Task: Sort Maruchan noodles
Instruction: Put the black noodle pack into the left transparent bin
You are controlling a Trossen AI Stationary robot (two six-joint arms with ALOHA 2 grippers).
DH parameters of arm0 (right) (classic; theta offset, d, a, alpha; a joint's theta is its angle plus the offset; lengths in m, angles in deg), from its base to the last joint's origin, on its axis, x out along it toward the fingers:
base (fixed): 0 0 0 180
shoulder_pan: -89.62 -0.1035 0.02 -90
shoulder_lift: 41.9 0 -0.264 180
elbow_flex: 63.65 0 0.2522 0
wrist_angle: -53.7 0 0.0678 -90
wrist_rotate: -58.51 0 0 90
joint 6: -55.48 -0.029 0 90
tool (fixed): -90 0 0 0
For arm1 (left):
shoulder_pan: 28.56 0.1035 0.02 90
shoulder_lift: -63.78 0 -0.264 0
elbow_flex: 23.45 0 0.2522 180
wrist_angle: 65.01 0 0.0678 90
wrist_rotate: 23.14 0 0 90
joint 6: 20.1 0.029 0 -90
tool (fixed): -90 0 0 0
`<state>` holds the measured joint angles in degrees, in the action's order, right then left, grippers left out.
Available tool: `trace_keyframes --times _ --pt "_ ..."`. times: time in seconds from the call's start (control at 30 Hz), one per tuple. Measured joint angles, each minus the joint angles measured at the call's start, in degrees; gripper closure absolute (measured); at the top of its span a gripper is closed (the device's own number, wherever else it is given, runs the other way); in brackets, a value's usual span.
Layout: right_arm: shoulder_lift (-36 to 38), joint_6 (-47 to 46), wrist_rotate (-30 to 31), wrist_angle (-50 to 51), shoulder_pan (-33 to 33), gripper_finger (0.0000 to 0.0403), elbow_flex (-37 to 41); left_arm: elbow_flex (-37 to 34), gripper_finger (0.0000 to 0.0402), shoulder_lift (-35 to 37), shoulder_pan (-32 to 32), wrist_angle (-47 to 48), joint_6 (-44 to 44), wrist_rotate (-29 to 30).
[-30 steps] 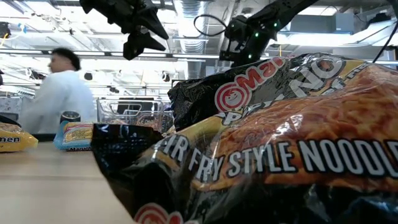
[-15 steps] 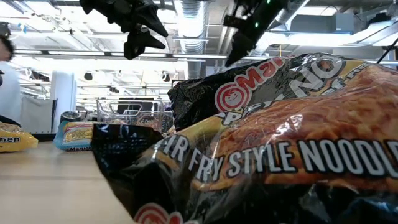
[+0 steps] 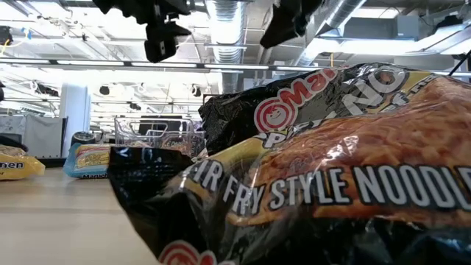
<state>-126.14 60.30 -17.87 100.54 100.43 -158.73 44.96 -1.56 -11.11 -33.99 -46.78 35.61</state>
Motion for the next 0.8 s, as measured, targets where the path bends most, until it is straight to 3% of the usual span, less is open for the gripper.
trace_keyframes --times 0.6,0.8 --pt "-0.44 -20.68 0.91 0.02 -18.66 0.0213 0.07 -0.01 0.0272 0.41 -17.31 -0.7 -4.65 0.1" --pt "-0.44 -27.21 1.31 -0.17 -22.45 0.0213 0.07 -0.02 0.0272 2.8 -23.18 -1.64 -5.96 3.94"
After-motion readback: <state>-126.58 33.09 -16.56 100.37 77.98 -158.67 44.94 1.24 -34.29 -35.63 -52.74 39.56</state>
